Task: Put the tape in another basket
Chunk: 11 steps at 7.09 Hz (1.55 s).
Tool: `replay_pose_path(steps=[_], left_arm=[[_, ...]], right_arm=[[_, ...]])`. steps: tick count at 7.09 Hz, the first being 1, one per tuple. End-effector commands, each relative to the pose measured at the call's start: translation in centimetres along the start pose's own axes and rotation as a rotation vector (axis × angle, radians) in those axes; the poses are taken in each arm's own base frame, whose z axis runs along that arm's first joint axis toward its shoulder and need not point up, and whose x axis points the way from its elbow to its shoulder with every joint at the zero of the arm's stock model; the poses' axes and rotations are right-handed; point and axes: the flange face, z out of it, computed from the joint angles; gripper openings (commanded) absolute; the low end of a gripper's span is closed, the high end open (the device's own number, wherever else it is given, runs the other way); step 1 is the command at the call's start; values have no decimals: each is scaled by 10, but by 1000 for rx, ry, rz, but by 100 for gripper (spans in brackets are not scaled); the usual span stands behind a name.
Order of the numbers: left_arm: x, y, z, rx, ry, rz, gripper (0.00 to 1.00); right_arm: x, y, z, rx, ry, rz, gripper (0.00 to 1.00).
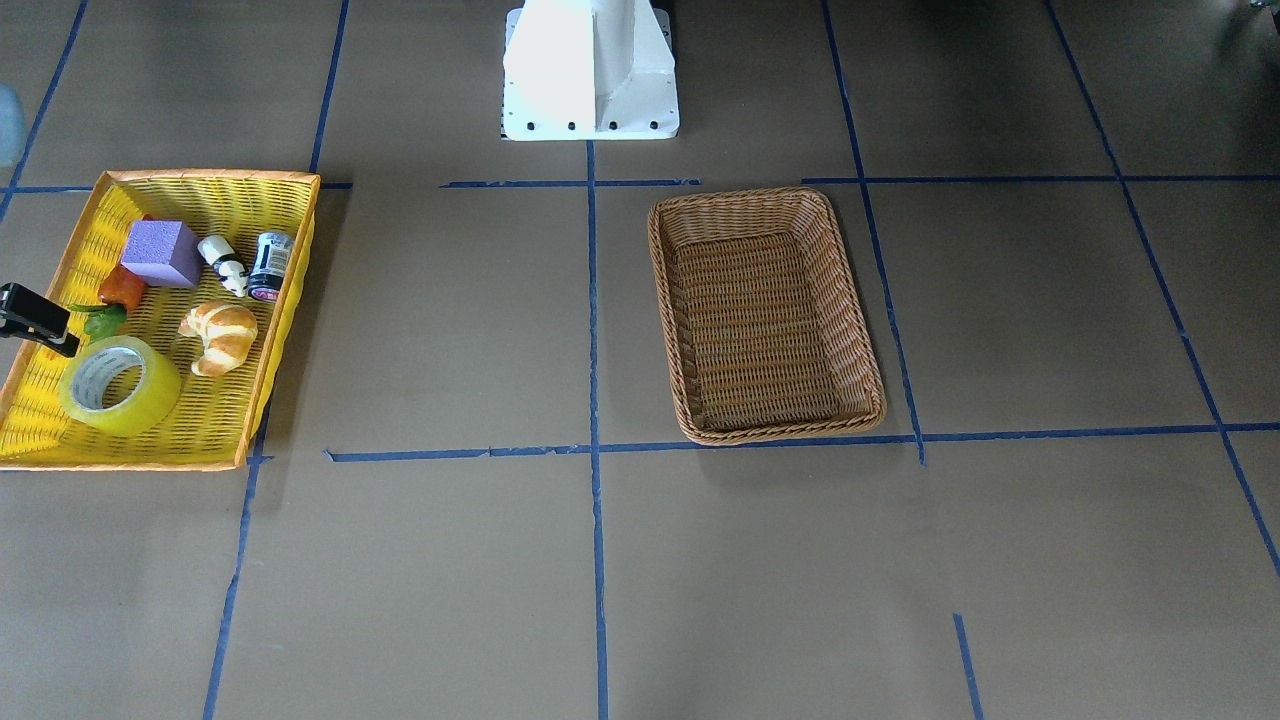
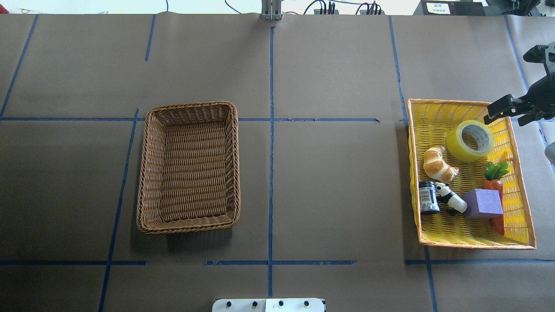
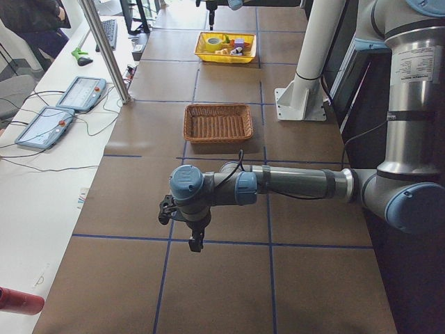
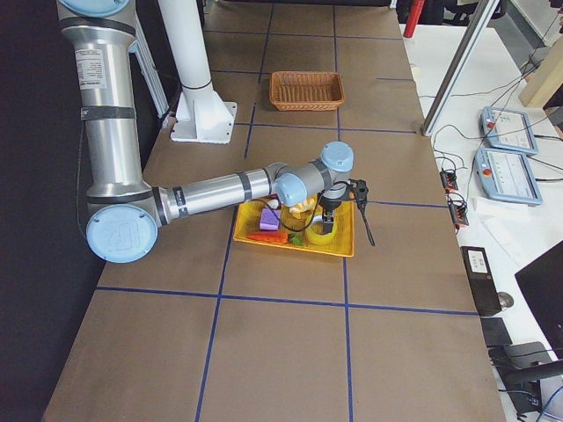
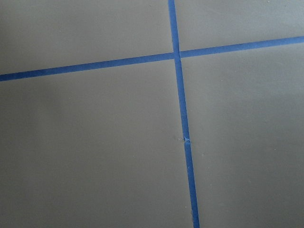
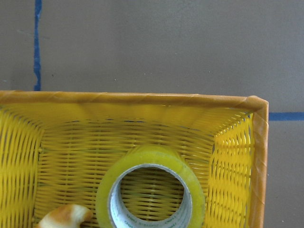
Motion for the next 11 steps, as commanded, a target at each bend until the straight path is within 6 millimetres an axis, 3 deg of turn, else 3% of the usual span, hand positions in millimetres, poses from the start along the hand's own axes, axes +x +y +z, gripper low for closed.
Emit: replay_pose_path(steps=[1,7,11], left_arm=[[0,0,0,0,0,-2,100],[1,0,-1,2,0,-1,100],[0,1,0,-1,2,-6,100]], right_arm=[[8,1,25,-22,24,9,100],[4,3,75,-79,91,-6,100],[8,2,88,-98,103,1,100]])
